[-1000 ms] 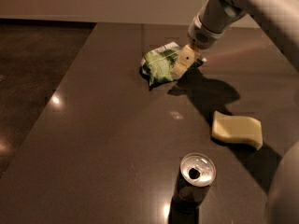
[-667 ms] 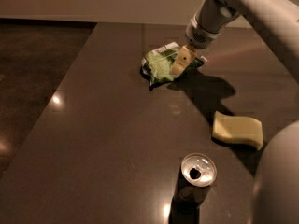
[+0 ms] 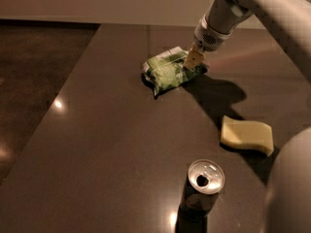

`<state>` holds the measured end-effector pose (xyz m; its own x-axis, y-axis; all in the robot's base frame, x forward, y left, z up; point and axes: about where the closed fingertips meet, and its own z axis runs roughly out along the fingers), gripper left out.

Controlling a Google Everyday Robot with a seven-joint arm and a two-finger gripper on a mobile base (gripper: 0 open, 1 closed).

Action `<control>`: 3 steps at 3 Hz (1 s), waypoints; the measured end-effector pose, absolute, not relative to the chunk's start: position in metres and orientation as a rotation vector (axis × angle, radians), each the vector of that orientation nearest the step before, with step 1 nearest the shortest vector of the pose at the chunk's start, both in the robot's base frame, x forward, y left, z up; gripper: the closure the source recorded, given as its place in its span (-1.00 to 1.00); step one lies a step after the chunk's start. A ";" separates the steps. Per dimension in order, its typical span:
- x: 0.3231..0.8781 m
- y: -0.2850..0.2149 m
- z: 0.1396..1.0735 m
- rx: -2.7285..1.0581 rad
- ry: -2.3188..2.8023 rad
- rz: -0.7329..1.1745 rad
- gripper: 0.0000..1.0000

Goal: Move green jalapeno chip bag near sponge

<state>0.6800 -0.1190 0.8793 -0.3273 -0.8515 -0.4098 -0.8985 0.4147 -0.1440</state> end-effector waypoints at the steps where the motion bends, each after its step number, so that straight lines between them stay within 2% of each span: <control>1: 0.659 -0.124 0.896 -1.502 2.227 0.163 0.97; 3: 0.606 -0.139 0.921 -1.530 2.217 0.178 1.00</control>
Offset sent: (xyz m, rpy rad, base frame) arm -0.0854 -0.0279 0.0573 0.0262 -0.0198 0.0394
